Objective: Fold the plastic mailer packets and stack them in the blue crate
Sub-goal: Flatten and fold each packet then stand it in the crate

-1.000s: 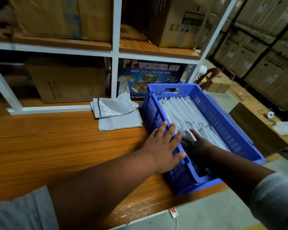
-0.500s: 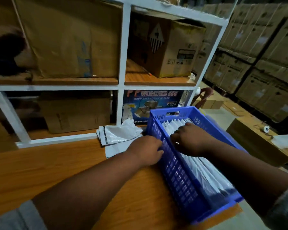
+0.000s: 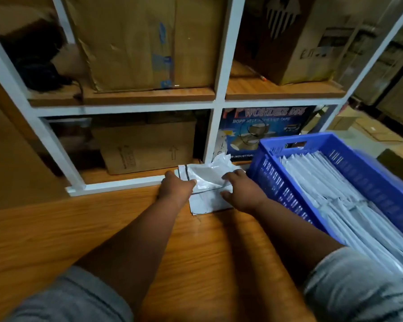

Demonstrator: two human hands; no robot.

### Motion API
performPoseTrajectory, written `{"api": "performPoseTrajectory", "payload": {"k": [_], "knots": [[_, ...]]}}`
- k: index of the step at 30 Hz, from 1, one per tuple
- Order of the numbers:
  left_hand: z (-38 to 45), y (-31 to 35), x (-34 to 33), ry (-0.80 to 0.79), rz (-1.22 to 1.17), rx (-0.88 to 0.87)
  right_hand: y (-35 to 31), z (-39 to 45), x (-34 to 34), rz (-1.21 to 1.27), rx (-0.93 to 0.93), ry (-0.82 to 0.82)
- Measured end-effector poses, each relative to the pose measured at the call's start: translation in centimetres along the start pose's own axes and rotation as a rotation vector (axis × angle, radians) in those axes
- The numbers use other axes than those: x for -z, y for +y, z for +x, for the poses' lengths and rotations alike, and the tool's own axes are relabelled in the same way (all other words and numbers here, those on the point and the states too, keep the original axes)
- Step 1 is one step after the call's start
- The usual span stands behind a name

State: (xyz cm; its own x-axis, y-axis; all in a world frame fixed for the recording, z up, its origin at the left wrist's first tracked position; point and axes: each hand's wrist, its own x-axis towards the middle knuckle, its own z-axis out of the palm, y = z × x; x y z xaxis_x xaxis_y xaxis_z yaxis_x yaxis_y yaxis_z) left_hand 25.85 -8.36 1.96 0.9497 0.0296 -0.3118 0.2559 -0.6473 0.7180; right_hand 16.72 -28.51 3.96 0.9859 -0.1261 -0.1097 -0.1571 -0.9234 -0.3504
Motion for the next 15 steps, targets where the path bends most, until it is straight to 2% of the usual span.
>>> {"api": "performPoseTrajectory", "payload": {"k": [7,11,13,15], "knots": [[4.6,-1.4,-1.5,-0.149,-0.134,0.014,1.3,3.1,-2.7,0.504,-0.263,0.112],[4.1,-2.4,-1.5,-0.216,-0.4,0.042,2.4,2.7,-2.9,0.673,-0.323,0.181],[2.6,-3.0,-1.2,-0.257,-0.493,-0.038,2.5,1.1,-3.2,0.728,-0.34,0.222],[0.7,-3.9,-0.4,-0.242,-0.513,-0.208,1.8,-1.5,-3.3,0.726,-0.325,0.261]]}}
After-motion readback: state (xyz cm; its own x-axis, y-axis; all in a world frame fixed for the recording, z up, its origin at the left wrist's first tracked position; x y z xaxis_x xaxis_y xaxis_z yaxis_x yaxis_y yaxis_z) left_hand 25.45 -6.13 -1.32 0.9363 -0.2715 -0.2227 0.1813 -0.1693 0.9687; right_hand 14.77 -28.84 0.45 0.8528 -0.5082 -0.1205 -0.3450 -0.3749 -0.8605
